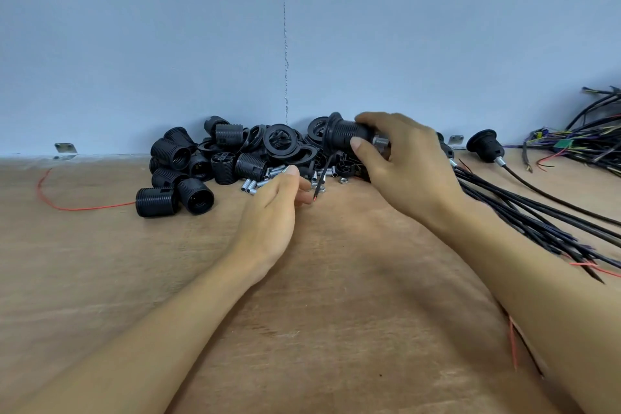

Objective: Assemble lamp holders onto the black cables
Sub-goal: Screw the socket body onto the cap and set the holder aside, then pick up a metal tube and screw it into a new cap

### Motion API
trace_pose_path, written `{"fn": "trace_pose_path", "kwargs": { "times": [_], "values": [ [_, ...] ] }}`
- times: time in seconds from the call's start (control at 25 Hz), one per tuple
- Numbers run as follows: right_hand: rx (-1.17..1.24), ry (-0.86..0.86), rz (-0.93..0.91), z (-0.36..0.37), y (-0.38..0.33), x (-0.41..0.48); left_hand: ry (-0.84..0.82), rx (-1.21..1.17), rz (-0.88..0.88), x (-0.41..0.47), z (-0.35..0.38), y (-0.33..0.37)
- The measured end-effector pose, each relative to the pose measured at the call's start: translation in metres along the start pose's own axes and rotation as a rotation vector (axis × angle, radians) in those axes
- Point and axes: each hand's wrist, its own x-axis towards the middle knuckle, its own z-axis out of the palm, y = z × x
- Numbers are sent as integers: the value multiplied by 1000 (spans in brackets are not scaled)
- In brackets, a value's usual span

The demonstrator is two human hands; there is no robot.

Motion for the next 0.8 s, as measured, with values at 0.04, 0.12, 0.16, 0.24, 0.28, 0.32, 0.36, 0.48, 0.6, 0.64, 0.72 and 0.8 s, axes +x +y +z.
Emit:
{"fn": "trace_pose_path", "kwargs": {
  "times": [0.04, 0.12, 0.16, 0.24, 0.28, 0.32, 0.36, 0.48, 0.6, 0.64, 0.72, 0.8],
  "values": [
    [-47, 10, -39, -5, -2, 5, -4, 5, -2, 0, 0, 0],
    [-149, 13, -104, -14, -1, 18, -12, 17, -8, 1, -1, -2],
    [-198, 14, -123, -19, 2, 26, -17, 20, -8, 1, -1, -2],
    [-276, 36, -131, -29, 13, 45, -23, 23, -8, 2, -1, -3],
    [-307, 49, -122, -33, 20, 55, -25, 23, -8, 3, -1, -4],
    [-336, 61, -102, -36, 29, 63, -28, 21, -7, 3, -1, -4],
    [-359, 72, -71, -38, 39, 70, -32, 18, -7, 3, -1, -4],
    [-401, 87, 76, -37, 75, 78, -40, 12, -15, 3, -1, -4],
    [-425, 44, 268, -26, 111, 70, -56, 42, 0, 4, -1, -5],
    [-407, 40, 326, -23, 122, 66, -65, 80, 11, 4, -2, -6],
    [-305, 83, 436, -19, 142, 58, -73, 176, 33, 6, -2, -6],
    [-202, 123, 541, -20, 157, 55, -64, 228, 45, 7, -2, -6]
  ]
}}
